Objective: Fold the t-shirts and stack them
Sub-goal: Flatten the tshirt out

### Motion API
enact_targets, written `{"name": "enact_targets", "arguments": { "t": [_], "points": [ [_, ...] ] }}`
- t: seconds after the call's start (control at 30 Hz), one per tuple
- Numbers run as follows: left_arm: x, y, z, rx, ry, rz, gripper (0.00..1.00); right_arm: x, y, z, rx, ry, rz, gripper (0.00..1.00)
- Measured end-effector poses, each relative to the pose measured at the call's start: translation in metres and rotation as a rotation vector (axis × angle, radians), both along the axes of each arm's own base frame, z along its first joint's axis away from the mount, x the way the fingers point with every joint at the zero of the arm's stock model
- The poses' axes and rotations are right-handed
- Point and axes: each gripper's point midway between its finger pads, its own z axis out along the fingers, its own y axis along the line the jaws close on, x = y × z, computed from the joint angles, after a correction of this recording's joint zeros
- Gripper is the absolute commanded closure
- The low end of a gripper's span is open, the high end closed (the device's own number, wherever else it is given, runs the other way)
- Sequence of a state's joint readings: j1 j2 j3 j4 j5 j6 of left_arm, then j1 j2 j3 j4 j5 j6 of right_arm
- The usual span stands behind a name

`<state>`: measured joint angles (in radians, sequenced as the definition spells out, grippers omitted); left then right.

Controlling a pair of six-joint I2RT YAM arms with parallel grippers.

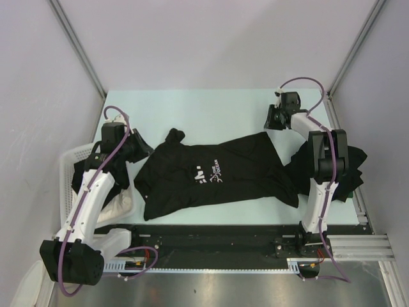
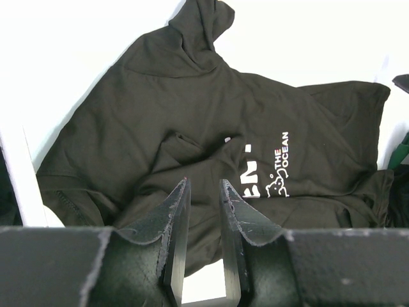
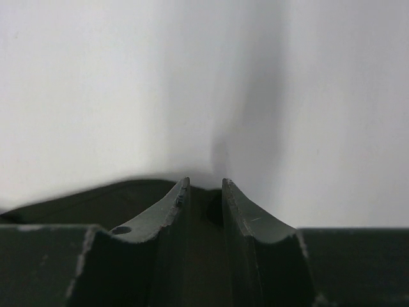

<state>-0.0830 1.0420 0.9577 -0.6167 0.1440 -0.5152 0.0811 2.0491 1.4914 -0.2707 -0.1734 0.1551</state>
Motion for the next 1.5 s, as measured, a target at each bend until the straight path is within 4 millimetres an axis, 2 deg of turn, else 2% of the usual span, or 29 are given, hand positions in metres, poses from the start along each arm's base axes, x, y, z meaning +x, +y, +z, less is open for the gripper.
{"name": "enact_targets", "arguments": {
  "t": [0.27, 0.93, 1.03, 1.07, 1.3, 1.5],
  "points": [
    [-0.001, 0.000, 0.000, 0.002, 0.005, -0.001, 0.70, 0.019, 0.004, -0.013, -0.010, 0.008, 0.025, 0.69],
    [0.001, -0.001, 0.003, -0.006, -0.007, 0.003, 0.70, 0.003, 0.006, -0.023, -0.015, 0.082, 0.056, 0.71],
    [0.003, -0.001, 0.003, -0.009, -0.008, 0.002, 0.70, 0.000, 0.004, -0.024, -0.012, 0.096, 0.053, 0.74],
    [0.003, -0.001, 0.002, -0.010, -0.005, 0.001, 0.70, -0.001, 0.004, -0.025, -0.010, 0.100, 0.053, 0.80],
    [0.005, -0.004, -0.001, -0.018, 0.004, -0.009, 0.70, 0.000, 0.005, -0.027, 0.008, 0.117, 0.054, 1.00],
    [0.006, -0.004, -0.003, -0.018, 0.010, -0.009, 0.70, 0.005, 0.005, -0.030, 0.012, 0.125, 0.052, 1.00]
  ]
}}
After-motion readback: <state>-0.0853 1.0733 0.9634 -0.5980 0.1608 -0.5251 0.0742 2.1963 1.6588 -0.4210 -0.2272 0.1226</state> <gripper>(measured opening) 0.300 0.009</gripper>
